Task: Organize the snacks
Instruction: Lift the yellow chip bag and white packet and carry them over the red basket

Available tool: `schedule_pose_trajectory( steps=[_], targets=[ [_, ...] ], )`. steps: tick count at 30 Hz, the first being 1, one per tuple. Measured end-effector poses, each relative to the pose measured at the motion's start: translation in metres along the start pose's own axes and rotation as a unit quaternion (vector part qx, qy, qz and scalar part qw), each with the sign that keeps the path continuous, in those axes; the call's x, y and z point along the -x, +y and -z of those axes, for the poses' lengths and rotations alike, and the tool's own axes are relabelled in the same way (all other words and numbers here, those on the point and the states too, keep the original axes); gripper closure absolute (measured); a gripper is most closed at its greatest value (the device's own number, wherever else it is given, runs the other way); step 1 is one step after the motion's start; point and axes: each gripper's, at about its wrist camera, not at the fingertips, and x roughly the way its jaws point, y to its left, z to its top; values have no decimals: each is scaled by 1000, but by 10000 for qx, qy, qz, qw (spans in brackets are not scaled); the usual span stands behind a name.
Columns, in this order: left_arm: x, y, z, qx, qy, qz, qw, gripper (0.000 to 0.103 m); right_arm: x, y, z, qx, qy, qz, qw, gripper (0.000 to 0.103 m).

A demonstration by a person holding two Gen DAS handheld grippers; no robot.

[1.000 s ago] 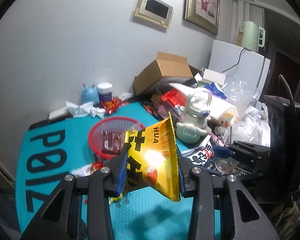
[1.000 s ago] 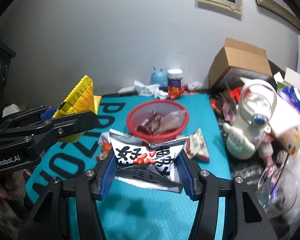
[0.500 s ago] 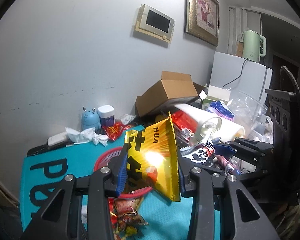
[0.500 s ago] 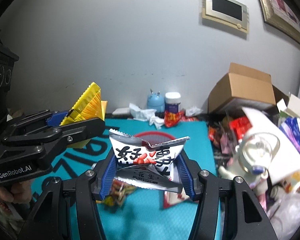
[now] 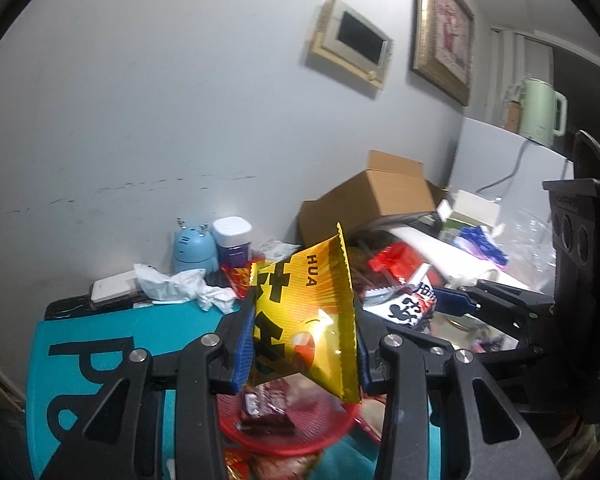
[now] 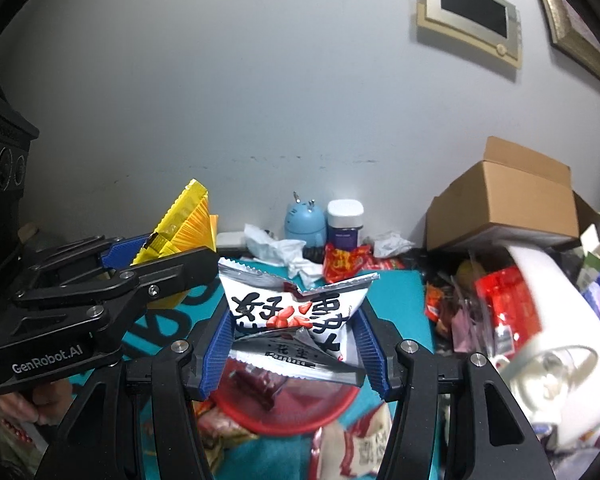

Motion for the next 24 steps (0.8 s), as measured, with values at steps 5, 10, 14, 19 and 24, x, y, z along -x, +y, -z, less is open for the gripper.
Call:
schedule_pose_trajectory(
  steps=[5,10,14,19,24],
  targets=[
    [-27,21,4,125,244,-179,9995,64,-31,-4,1,-31,162,17,9999,46],
    [-54,36,13,225,566,-265,9978,64,-65,-8,7,-135,352,80,9993,46],
    [-73,42,22,238,787,-423,9957,64,-85,-15,16,-283,538,-22,9981,46],
    [-92,47,32,305,1033,-506,9929,64,-100,-21,20,-240,783,230,9964,46],
    [-105,51,39,327,1217,-591,9903,64,-109,-20,22,-114,962,275,9949,46]
  ],
)
